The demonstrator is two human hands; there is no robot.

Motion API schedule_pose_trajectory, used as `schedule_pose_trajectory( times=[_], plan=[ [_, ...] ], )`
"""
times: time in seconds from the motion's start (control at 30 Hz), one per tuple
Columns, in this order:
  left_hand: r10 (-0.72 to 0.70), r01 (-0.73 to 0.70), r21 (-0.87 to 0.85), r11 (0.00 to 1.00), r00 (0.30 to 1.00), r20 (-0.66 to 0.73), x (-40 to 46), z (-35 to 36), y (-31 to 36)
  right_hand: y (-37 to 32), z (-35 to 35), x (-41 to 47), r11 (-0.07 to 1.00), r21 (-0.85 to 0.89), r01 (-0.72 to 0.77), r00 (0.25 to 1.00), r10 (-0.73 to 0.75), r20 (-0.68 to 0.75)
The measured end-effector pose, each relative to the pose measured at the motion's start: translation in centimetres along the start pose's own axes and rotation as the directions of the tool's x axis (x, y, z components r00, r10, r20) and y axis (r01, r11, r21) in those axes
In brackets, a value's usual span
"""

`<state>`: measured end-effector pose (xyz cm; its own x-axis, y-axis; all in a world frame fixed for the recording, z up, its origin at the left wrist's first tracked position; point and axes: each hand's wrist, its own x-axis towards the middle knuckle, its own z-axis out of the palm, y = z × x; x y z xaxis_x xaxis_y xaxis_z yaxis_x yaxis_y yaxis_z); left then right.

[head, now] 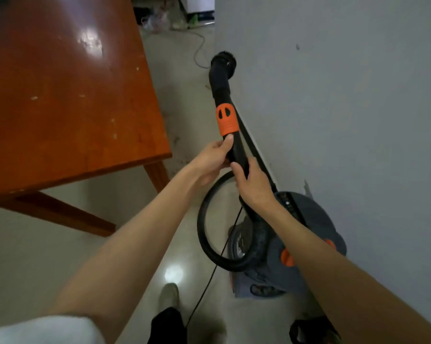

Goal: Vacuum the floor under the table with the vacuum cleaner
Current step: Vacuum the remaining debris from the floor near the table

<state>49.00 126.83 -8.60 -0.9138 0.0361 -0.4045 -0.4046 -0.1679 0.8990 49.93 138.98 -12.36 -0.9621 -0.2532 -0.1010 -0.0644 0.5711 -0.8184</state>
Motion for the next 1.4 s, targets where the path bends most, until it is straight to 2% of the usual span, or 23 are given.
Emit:
schedule_pose_trajectory(
  times=[0.17, 0.4, 0.6, 0.77, 1.03, 1.2, 1.33, 1.4],
  plan=[
    [0.071, -0.071, -0.095, 0.993, 0.997, 0.003, 3.0, -1.6, 5.5, -4.1, -2.3, 5.7, 0.986, -0.122, 0.113, 0.993, -0.115, -0.015],
    [0.009, -0.010, -0.178, 0.984, 1.000, -0.002, 10.8, -6.5, 9.8, -7.3, -1.5, 15.8, 0.947, -0.300, 0.114, 0.993, -0.099, 0.065],
    [-0.022, 0.017, -0.370, 0.929, 1.000, -0.009, 17.0, -10.2, 13.5, -10.2, -2.2, 24.4, 0.877, -0.448, 0.175, 0.979, -0.106, 0.176],
    [-0.012, 0.000, -0.444, 0.896, 1.000, -0.023, 21.2, -10.9, 16.2, -11.4, -3.6, 29.3, 0.864, -0.457, 0.211, 0.972, -0.135, 0.192],
    [-0.075, 0.071, -0.417, 0.906, 0.997, 0.006, 26.9, -10.0, 17.2, -8.9, -4.6, 33.8, 0.899, -0.418, 0.128, 0.988, -0.079, 0.133],
    [-0.120, 0.156, -0.348, 0.925, 0.985, 0.122, 31.3, -7.2, 15.9, -4.6, -7.2, 35.8, 0.938, -0.345, 0.011, 0.995, 0.024, 0.099],
    [-0.162, 0.212, -0.230, 0.950, 0.962, 0.218, 33.7, -3.3, 15.4, -1.8, -10.5, 35.4, 0.941, -0.287, -0.179, 0.979, 0.198, 0.040],
    [-0.155, 0.217, -0.189, 0.958, 0.942, 0.298, 34.5, -1.2, 15.4, -0.9, -12.3, 34.7, 0.946, -0.228, -0.231, 0.972, 0.235, -0.012]
  ],
)
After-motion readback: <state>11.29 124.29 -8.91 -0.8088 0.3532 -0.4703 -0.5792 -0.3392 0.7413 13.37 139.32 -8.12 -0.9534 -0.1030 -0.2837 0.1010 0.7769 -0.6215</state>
